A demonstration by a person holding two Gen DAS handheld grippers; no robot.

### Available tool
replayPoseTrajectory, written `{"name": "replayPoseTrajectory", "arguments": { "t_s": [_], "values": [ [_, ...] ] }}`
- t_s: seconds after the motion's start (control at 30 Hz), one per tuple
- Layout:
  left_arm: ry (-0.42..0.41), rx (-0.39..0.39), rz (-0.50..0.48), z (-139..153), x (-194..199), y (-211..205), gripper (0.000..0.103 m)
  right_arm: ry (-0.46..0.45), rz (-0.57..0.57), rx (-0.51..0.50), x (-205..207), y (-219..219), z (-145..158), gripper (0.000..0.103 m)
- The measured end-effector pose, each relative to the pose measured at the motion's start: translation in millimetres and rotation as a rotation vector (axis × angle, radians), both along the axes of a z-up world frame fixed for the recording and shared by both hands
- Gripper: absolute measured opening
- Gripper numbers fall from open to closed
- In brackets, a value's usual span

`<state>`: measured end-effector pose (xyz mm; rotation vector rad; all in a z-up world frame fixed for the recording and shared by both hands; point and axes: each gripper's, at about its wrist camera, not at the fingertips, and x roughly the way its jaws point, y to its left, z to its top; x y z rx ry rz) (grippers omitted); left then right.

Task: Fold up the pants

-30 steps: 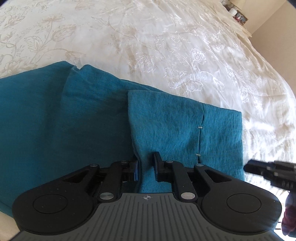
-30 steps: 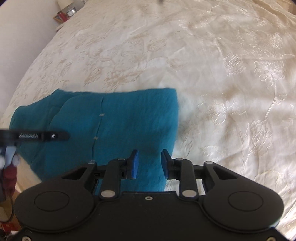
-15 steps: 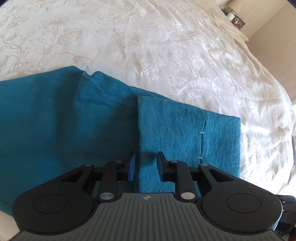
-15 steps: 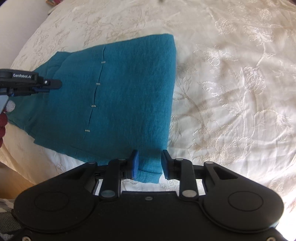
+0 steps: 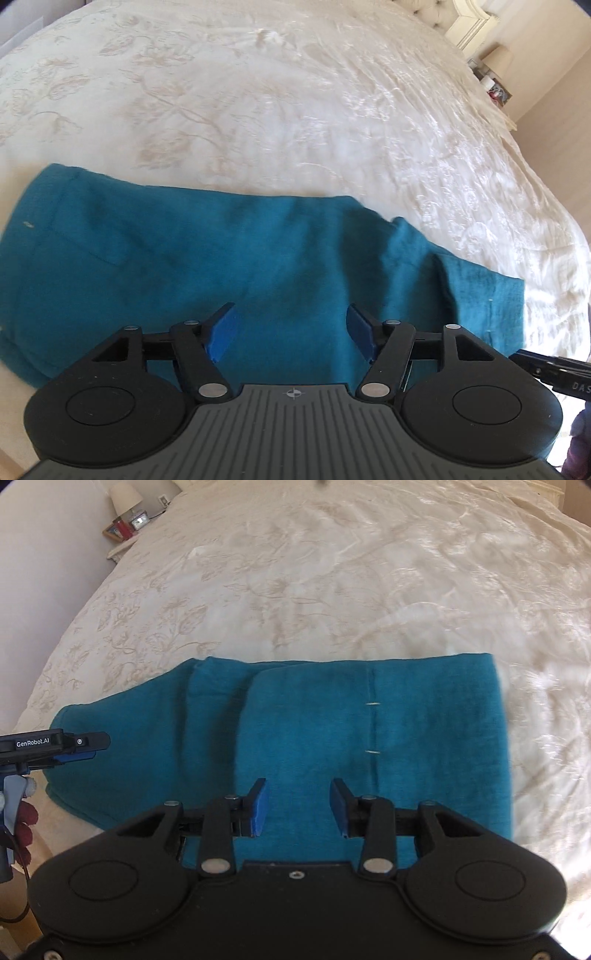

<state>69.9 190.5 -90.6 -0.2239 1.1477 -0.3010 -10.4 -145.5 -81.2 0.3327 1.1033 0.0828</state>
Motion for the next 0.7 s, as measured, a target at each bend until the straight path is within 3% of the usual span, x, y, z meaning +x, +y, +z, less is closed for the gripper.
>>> {"name": "replayPoseTrajectory", "arguments": {
  "t_s": [0.23,0.4,0.57,0.7],
  "values": [
    [0.006,0.021,0.114,3.7,-5.6,94.0,0.064,-0.022,0.114,0.048,33.0,86.8,-3.2,0.049],
    [0.026,0.004,0.178,0.5,-11.8,132.9,0.065,-0.019,0.198,0.043,45.8,132.1,-3.4,0.049],
    [0.054,-0.003,0.219,-5.8,-20.9,154.5,0.065,-0.044,0.423,-0.004,61.3,193.8,-1.1,0.051],
    [0.079,0.036,0.268,-5.4,-28.4,173.4,0.065,-0.084,0.600,-0.017,72.3,254.6,-3.9,0.050]
  ]
}}
